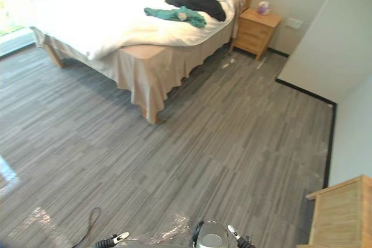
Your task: Tidy the bed and pick cloth on bed and put in laundry
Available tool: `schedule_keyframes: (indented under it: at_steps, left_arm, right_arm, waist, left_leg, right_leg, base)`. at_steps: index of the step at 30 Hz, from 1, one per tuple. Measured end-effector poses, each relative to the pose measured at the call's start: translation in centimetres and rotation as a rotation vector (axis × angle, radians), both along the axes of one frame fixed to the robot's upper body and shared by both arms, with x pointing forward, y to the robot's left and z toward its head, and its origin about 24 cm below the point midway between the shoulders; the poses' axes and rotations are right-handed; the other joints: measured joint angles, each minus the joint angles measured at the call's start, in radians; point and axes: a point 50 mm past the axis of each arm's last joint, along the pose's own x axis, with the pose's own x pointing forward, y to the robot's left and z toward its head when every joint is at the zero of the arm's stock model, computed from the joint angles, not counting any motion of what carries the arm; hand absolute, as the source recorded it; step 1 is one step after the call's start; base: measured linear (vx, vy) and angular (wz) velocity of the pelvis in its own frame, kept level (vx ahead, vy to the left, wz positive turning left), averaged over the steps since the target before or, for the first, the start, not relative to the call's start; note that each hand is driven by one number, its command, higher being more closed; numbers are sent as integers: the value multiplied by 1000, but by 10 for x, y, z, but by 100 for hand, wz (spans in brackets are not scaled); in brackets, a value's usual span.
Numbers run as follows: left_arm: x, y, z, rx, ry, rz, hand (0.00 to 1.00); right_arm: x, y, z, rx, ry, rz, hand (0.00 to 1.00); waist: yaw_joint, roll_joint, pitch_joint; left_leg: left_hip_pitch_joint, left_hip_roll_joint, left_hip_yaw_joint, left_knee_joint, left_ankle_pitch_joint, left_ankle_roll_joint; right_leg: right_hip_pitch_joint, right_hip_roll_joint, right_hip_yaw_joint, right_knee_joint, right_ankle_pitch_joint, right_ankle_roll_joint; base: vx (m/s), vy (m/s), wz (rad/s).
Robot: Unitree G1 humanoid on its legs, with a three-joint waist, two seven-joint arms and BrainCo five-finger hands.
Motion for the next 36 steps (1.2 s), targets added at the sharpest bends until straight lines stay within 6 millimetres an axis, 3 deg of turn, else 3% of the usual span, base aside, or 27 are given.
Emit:
schedule_keyframes:
  at_steps: [1,2,3,4,5,6,7,8,10,13,15,16,18,19,20,22,26,27,28,29,30,31,33,34,36]
  left_arm:
    - [0,-1,-1,5,6,0,0]
    - [-2,-2,-1,10,17,3,0]
    - [-10,-5,-4,10,38,13,0]
    - [-2,-1,-1,36,-6,18,0]
    - [4,-1,0,34,-33,18,0]
    - [11,-7,1,17,-64,22,0]
    - [17,-13,1,2,-91,23,0]
    - [20,-18,1,-8,-104,23,0]
    - [22,-22,2,-35,-144,58,0]
    - [27,-22,4,-59,-177,97,0]
    - [28,-19,6,-62,-194,122,0]
    - [27,-19,5,-69,-191,137,0]
    - [21,-22,3,-82,-177,152,0]
    - [18,-25,2,-87,-169,155,0]
    - [18,-18,3,-76,-161,155,0]
    - [26,-15,5,-72,-173,147,0]
    - [28,-18,5,-83,-172,157,0]
    - [26,-19,4,-88,-155,174,0]
    - [26,-17,4,-84,-152,171,0]
    - [26,-16,4,-82,-152,168,0]
    - [25,-15,4,-77,-145,153,0]
    - [25,-16,4,-79,-142,138,0]
    - [31,-17,5,-86,-153,137,0]
    - [40,-18,7,-89,-171,131,0]
    - [49,-27,8,-112,-184,109,0]
  right_arm:
    - [1,-3,0,-5,-1,-1,0]
    - [1,-5,1,-9,-1,-1,0]
    - [3,-8,1,-18,0,15,0]
    - [3,-11,1,-28,14,42,0]
    - [4,-12,1,-36,18,65,0]
    - [8,-19,2,-65,24,107,0]
    - [13,-28,5,-95,20,142,0]
    - [16,-30,5,-106,16,161,0]
    - [27,-30,7,-125,2,231,0]
    - [46,-24,10,-120,-44,247,0]
    - [54,-18,11,-109,-66,252,0]
    - [54,-16,11,-105,-68,255,0]
    - [53,-13,10,-97,-72,278,0]
    - [54,-13,10,-97,-77,283,0]
    - [53,-7,9,-86,-78,294,0]
    - [53,-5,9,-97,-80,341,0]
    - [54,-3,9,-123,-54,371,0]
    - [56,-5,10,-139,-48,380,0]
    - [56,-5,10,-142,-44,370,0]
    - [57,-5,10,-141,-46,367,0]
    - [57,-8,11,-144,-53,344,0]
    - [57,-12,12,-155,-59,339,0]
    - [57,-12,13,-162,-76,331,0]
    - [58,-11,14,-166,-97,319,0]
    - [57,-12,15,-162,-107,292,0]
  waist:
    - [-11,11,-2]
    - [-25,21,-10]
    - [-36,30,-35]
    - [-38,38,-40]
    - [-40,47,-42]
    - [-36,69,-32]
    - [-40,107,-22]
    - [-40,117,-19]
    - [-29,117,-16]
    - [-5,102,-3]
    - [-2,85,16]
    - [-2,87,17]
    - [-2,103,18]
    - [-2,113,20]
    - [7,95,19]
    - [7,80,11]
    - [24,83,9]
    - [21,85,7]
    - [23,75,9]
    - [22,74,9]
    - [11,67,8]
    - [2,70,2]
    - [-10,68,-16]
    - [-11,52,-26]
    - [-15,53,-21]
  left_leg:
    - [4,37,8,21,-29,-13]
    - [3,57,16,22,-36,-6]
    - [-14,81,21,67,-30,31]
    - [-95,120,-3,228,9,95]
    - [-147,144,-27,330,37,125]
    - [-244,185,-89,538,49,123]
    - [-297,191,-168,703,22,97]
    - [-315,178,-202,758,7,92]
    - [-383,93,-256,847,-29,88]
    - [-491,-4,-218,786,-64,113]
    - [-528,-98,-168,600,-64,122]
    - [-534,-130,-147,478,-32,125]
    - [-519,-157,-94,172,143,128]
    - [-518,-154,-84,122,197,150]
    - [-498,-180,-59,111,270,246]
    - [-513,-207,-39,122,210,249]
    - [-498,-246,-25,130,140,274]
    - [-466,-260,-30,131,110,282]
    - [-422,-284,-46,126,92,292]
    - [-411,-289,-51,124,89,292]
    - [-329,-320,-84,87,80,298]
    - [-267,-338,-120,47,82,301]
    - [-205,-363,-194,-4,84,303]
    - [-173,-375,-252,-31,81,296]
    - [-131,-377,-342,-46,76,286]
  right_leg:
    - [-34,10,-6,66,-16,-46]
    - [-51,21,-7,99,-53,-55]
    - [-74,47,-8,130,-111,-82]
    - [-87,63,3,141,-142,-106]
    - [-85,75,7,135,-141,-127]
    - [-56,109,22,105,-145,-153]
    - [13,154,34,46,-143,-160]
    - [52,172,42,14,-141,-163]
    - [185,228,105,-110,-130,-176]
    - [299,256,171,-219,-113,-176]
    - [380,242,193,-271,-112,-173]
    - [411,240,195,-288,-111,-170]
    - [479,255,200,-341,-125,-113]
    - [497,265,202,-353,-130,-103]
    - [542,242,208,-379,-149,-65]
    - [526,209,190,-377,-126,-34]
    - [464,146,192,-232,-106,-22]
    - [398,107,205,-35,-102,30]
    - [301,61,233,227,-45,70]
    - [281,53,242,283,-31,74]
    - [186,13,249,538,-24,77]
    - [135,-11,215,623,-38,58]
    - [48,-28,184,635,-70,45]
    - [-13,-25,184,594,-99,46]
    - [-68,-11,184,443,-122,50]
  base:
    - [276,-391,-43]
    - [304,-362,-34]
    - [359,-342,-40]
    - [392,-360,-46]
    - [427,-367,-57]
    - [429,-333,-53]
    - [433,-279,-57]
    - [423,-209,-72]
    - [446,-166,-98]
    - [463,-87,-84]
    - [464,0,-53]
    - [428,75,-50]
    - [343,87,-54]
    - [391,159,-43]
    - [374,157,-19]
    - [423,218,-5]
    - [335,213,-2]
    - [370,223,8]
    - [362,209,10]
    - [352,170,41]
    - [339,126,69]
    - [397,119,86]
    - [386,51,110]
    - [327,-11,132]
    - [299,-50,145]
